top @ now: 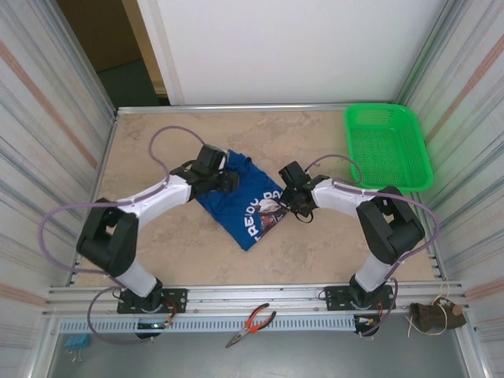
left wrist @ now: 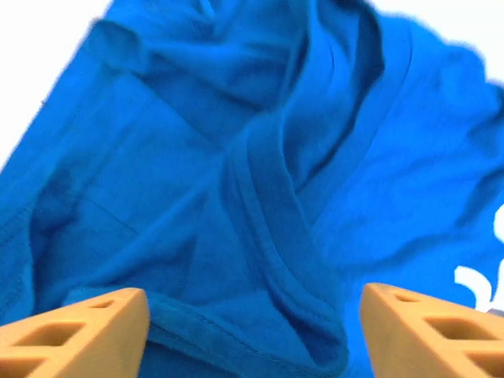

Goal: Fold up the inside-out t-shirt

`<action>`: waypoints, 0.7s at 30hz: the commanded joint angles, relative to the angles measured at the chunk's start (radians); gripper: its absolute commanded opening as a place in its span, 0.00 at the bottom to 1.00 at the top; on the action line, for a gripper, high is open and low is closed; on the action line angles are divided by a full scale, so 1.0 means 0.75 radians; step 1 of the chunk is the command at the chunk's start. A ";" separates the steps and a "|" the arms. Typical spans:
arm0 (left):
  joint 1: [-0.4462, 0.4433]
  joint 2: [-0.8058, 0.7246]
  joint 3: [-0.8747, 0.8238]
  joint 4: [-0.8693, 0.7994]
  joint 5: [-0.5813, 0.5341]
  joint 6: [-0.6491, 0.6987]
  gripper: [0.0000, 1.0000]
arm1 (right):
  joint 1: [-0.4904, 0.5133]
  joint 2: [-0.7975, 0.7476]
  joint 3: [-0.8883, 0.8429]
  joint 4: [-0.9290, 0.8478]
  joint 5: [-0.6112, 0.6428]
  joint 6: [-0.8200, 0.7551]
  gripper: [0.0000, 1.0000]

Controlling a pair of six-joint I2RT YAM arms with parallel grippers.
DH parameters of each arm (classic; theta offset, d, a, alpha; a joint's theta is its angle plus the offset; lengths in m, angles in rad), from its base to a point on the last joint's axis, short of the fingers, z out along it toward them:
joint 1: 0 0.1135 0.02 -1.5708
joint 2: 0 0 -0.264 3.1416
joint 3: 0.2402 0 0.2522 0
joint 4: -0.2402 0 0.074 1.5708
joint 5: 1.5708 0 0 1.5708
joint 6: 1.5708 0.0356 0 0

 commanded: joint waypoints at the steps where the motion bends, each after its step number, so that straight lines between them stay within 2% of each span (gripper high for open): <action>1: -0.023 0.012 0.020 -0.049 -0.075 0.107 0.75 | 0.014 0.011 0.011 -0.047 0.019 -0.011 0.00; 3: -0.024 0.024 0.008 -0.041 -0.090 0.094 0.74 | 0.014 0.011 0.009 -0.049 0.019 -0.011 0.00; 4: -0.023 0.033 0.003 -0.037 -0.104 0.091 0.68 | 0.011 0.011 0.010 -0.050 0.019 -0.011 0.00; 6: -0.016 0.051 0.003 -0.033 -0.143 0.075 0.46 | 0.011 0.010 0.007 -0.055 0.028 -0.011 0.00; 8: 0.011 0.067 0.013 -0.031 -0.174 0.032 0.04 | 0.012 0.000 -0.006 -0.061 0.038 -0.003 0.00; 9: 0.030 0.070 0.017 -0.026 -0.171 0.009 0.00 | 0.012 -0.009 -0.014 -0.066 0.047 0.004 0.00; 21: 0.259 0.104 0.072 0.131 0.067 -0.201 0.00 | 0.055 -0.305 -0.261 -0.152 0.199 0.244 0.00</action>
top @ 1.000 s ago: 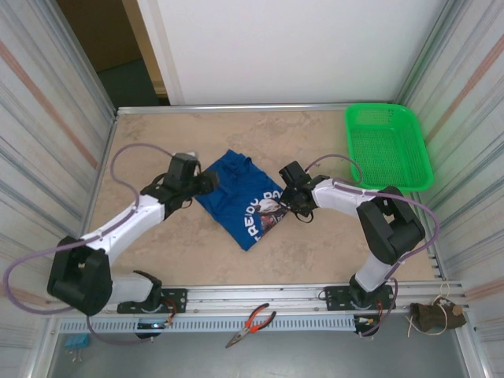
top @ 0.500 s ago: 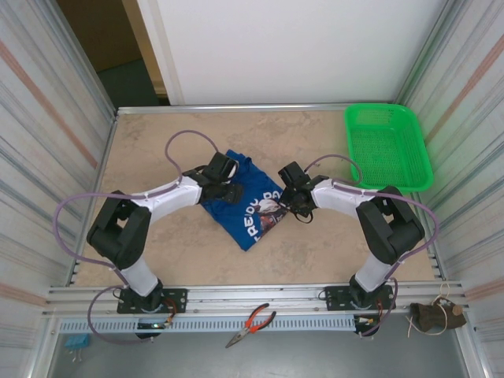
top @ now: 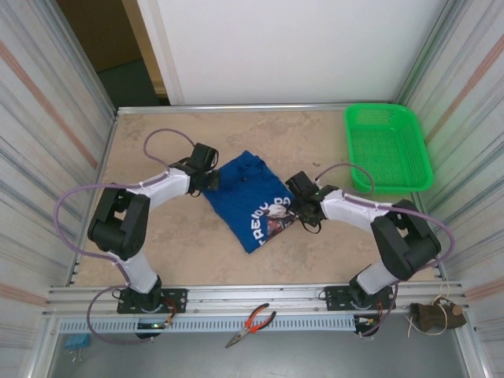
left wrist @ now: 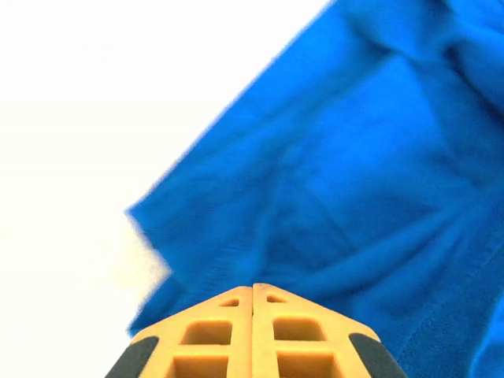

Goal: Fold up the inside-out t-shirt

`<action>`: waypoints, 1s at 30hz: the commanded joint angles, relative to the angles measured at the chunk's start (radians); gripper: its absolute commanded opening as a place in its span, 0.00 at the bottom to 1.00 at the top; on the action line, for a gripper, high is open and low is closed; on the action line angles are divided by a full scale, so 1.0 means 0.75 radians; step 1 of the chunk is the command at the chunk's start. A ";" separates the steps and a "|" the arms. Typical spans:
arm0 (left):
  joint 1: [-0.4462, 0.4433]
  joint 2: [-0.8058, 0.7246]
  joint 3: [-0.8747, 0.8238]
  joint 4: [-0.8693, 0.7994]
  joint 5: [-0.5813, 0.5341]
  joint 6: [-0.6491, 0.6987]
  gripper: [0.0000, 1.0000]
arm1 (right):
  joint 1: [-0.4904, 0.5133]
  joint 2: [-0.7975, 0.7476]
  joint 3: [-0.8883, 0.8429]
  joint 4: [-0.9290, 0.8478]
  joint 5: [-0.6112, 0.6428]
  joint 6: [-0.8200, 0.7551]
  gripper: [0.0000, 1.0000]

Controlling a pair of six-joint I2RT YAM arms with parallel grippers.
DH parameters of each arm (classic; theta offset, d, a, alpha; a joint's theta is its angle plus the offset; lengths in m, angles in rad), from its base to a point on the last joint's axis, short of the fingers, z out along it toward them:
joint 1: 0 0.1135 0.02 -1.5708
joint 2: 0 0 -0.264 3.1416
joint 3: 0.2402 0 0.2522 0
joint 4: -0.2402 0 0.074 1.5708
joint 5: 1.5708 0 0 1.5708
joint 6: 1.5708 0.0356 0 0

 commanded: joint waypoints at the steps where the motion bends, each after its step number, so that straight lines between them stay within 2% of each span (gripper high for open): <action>1: 0.041 0.017 0.060 0.069 0.086 -0.097 0.00 | 0.051 -0.087 -0.055 -0.113 0.105 0.139 0.00; 5: 0.068 0.074 0.126 0.060 0.148 -0.105 0.00 | 0.148 -0.141 -0.090 -0.153 0.146 0.231 0.00; 6: 0.074 0.092 0.145 0.053 0.161 -0.102 0.05 | 0.171 -0.151 -0.096 -0.164 0.153 0.254 0.00; 7: 0.080 0.109 0.164 0.041 0.173 -0.101 0.22 | 0.189 -0.163 -0.102 -0.174 0.158 0.271 0.08; 9: 0.096 0.128 0.188 0.027 0.200 -0.091 0.45 | 0.212 -0.204 -0.118 -0.197 0.164 0.297 0.25; 10: 0.105 0.129 0.202 0.010 0.205 -0.084 0.52 | 0.221 -0.241 -0.119 -0.218 0.173 0.304 0.32; 12: 0.129 0.103 0.203 -0.007 0.210 -0.074 0.58 | 0.223 -0.321 -0.109 -0.278 0.199 0.303 0.42; 14: 0.149 0.051 0.185 -0.022 0.218 -0.067 0.63 | 0.210 -0.407 -0.079 -0.314 0.232 0.245 0.45; 16: 0.154 -0.019 0.164 -0.060 0.228 -0.048 0.66 | 0.145 -0.466 -0.031 -0.311 0.215 0.097 0.47; 18: 0.153 -0.087 0.129 -0.084 0.256 -0.048 0.67 | 0.011 -0.459 0.024 -0.225 0.065 -0.152 0.49; 20: 0.152 -0.155 0.060 -0.070 0.293 -0.077 0.68 | -0.121 -0.392 0.101 -0.122 -0.137 -0.376 0.58; 22: 0.152 -0.212 -0.030 -0.024 0.327 -0.138 0.72 | -0.232 -0.231 0.258 -0.098 -0.365 -0.592 0.67; 25: 0.150 -0.220 -0.120 0.058 0.374 -0.220 0.72 | -0.284 0.033 0.510 -0.139 -0.506 -0.792 0.68; 30: 0.140 -0.130 -0.141 0.126 0.384 -0.267 0.72 | -0.303 0.407 0.817 -0.177 -0.574 -0.911 0.65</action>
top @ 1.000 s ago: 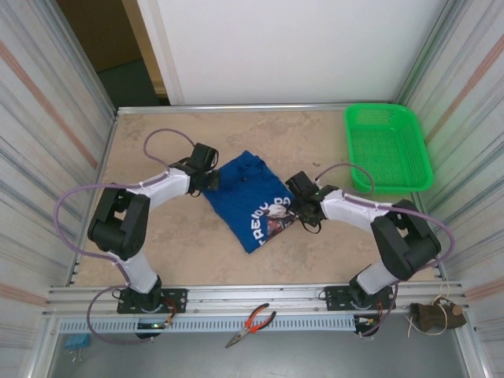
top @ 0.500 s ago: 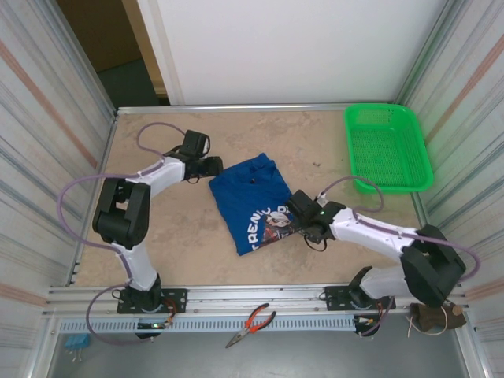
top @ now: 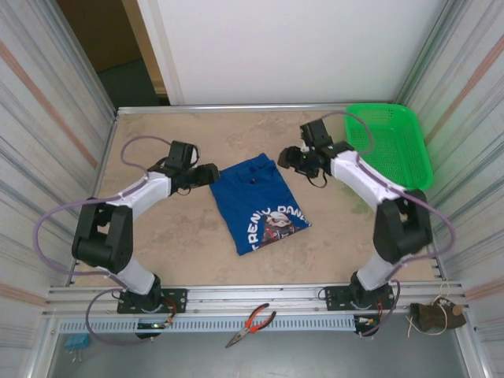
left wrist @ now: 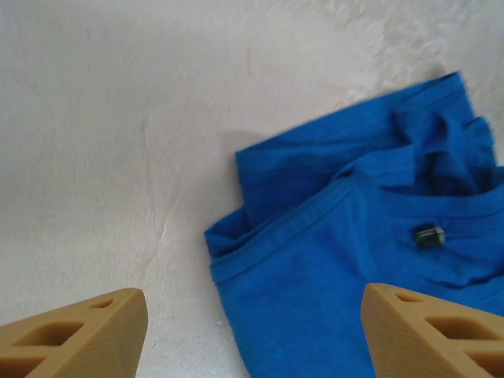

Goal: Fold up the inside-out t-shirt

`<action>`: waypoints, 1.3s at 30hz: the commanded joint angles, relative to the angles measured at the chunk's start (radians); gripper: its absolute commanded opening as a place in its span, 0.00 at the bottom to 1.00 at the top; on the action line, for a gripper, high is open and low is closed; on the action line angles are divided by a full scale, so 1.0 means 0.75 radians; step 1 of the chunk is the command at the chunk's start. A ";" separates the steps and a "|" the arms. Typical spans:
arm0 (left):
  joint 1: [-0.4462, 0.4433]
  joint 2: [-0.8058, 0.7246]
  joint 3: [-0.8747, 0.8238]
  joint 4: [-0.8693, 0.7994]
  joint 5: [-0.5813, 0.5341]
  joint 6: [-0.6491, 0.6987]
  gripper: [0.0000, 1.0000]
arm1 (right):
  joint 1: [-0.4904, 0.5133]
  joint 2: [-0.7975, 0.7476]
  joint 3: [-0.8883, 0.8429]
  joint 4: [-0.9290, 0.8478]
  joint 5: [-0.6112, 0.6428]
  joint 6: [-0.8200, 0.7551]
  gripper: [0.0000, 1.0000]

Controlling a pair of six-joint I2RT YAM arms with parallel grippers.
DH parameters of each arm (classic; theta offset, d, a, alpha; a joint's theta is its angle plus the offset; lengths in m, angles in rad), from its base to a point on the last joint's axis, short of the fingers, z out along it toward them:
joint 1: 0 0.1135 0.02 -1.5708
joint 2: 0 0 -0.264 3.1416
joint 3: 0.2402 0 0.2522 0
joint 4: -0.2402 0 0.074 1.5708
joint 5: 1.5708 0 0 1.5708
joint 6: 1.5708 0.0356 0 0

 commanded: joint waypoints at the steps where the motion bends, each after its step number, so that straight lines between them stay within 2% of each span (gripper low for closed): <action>1: -0.016 0.056 -0.011 0.077 0.039 -0.060 0.72 | -0.012 0.198 0.134 -0.058 -0.147 -0.215 0.64; 8: -0.033 0.166 0.047 0.105 0.044 -0.076 0.72 | -0.021 0.422 0.263 -0.046 -0.243 -0.226 0.56; 11: -0.037 0.205 0.060 0.123 0.046 -0.092 0.71 | -0.028 0.489 0.298 -0.023 -0.281 -0.206 0.48; 13: -0.038 0.225 0.069 0.132 0.045 -0.095 0.69 | -0.028 0.523 0.328 -0.018 -0.297 -0.198 0.39; 14: -0.040 0.234 0.073 0.134 0.046 -0.097 0.66 | -0.028 0.537 0.344 -0.018 -0.301 -0.197 0.30; 16: -0.041 0.244 0.076 0.141 0.045 -0.097 0.55 | -0.032 0.546 0.363 -0.018 -0.309 -0.193 0.06; 17: -0.041 0.246 0.076 0.146 0.043 -0.098 0.44 | -0.035 0.540 0.367 -0.018 -0.309 -0.192 0.00; 20: -0.040 0.252 0.085 0.155 0.036 -0.099 0.11 | -0.051 0.505 0.369 0.005 -0.302 -0.181 0.00; 21: -0.040 0.253 0.093 0.152 0.034 -0.098 0.03 | -0.058 0.494 0.371 0.016 -0.302 -0.175 0.00; 22: -0.040 0.254 0.104 0.146 0.030 -0.094 0.00 | -0.066 0.483 0.376 0.023 -0.297 -0.169 0.00; 27: -0.040 0.244 0.154 0.129 0.006 -0.081 0.00 | -0.103 0.468 0.387 0.108 -0.267 -0.121 0.00; 33: -0.039 0.268 0.194 0.108 -0.023 -0.080 0.00 | -0.120 0.560 0.483 0.113 -0.289 -0.078 0.00; 34: -0.039 0.272 0.191 0.108 -0.019 -0.081 0.00 | -0.119 0.560 0.474 0.112 -0.288 -0.078 0.10; 35: -0.038 0.274 0.188 0.113 -0.020 -0.082 0.00 | -0.116 0.556 0.456 0.113 -0.282 -0.076 0.31; 36: -0.039 0.274 0.182 0.119 -0.023 -0.085 0.00 | -0.116 0.551 0.436 0.118 -0.278 -0.074 0.47; 37: -0.037 0.277 0.179 0.123 -0.029 -0.086 0.00 | -0.112 0.546 0.410 0.130 -0.285 -0.071 0.53; 39: -0.039 0.284 0.179 0.126 -0.030 -0.085 0.00 | -0.100 0.536 0.361 0.151 -0.289 -0.068 0.54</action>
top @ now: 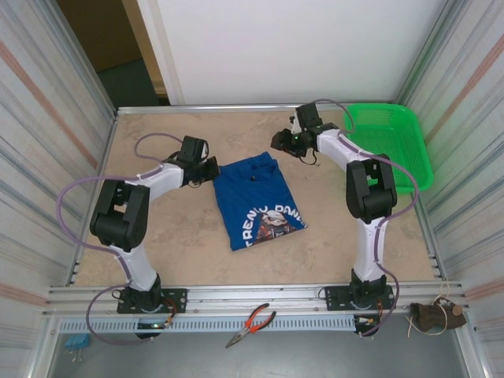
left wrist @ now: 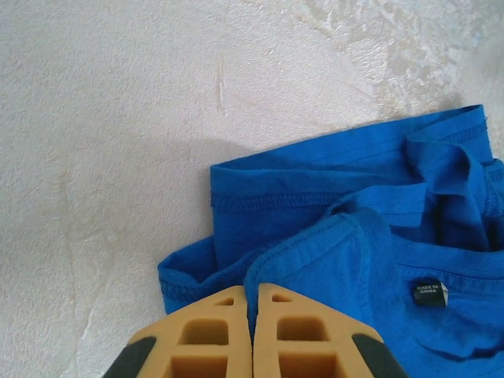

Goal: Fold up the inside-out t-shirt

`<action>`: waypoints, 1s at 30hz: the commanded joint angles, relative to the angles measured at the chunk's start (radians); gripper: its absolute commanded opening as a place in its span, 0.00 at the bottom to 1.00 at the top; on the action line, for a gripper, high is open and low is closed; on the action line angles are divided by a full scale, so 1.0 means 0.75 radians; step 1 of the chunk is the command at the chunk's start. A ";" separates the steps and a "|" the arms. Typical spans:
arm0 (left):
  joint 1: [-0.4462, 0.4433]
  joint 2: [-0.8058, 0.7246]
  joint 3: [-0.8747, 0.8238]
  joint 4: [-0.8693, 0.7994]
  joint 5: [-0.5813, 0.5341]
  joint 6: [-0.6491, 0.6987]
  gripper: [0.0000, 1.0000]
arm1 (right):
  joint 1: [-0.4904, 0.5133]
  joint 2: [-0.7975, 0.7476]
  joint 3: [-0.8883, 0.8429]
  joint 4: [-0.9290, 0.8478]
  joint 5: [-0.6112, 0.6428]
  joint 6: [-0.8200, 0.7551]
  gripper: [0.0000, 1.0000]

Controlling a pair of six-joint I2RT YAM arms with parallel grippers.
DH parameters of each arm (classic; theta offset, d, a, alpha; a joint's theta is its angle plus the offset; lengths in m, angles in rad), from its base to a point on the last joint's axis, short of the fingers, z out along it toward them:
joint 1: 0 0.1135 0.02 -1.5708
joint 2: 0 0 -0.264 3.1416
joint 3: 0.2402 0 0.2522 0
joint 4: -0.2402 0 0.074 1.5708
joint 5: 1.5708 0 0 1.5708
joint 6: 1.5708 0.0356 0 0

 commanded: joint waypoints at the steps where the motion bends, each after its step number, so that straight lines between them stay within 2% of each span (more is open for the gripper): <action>1: -0.002 0.028 0.023 -0.001 -0.030 0.013 0.00 | 0.026 0.004 -0.075 0.006 -0.020 0.021 0.54; 8: -0.001 0.041 0.042 -0.012 -0.021 0.025 0.00 | 0.084 0.005 -0.187 0.042 -0.010 0.021 0.52; 11: 0.002 0.041 0.046 -0.016 -0.020 0.028 0.00 | 0.091 0.007 -0.206 0.049 -0.014 0.027 0.45; 12: 0.001 0.041 0.045 -0.015 -0.019 0.028 0.00 | 0.092 0.004 -0.209 0.051 -0.012 0.027 0.39; 16: 0.002 0.043 0.042 -0.011 -0.015 0.027 0.00 | 0.088 -0.006 -0.191 0.046 -0.009 0.022 0.02; 30: 0.002 0.053 0.032 -0.009 -0.014 0.029 0.00 | 0.019 0.047 0.018 0.081 0.026 0.029 0.00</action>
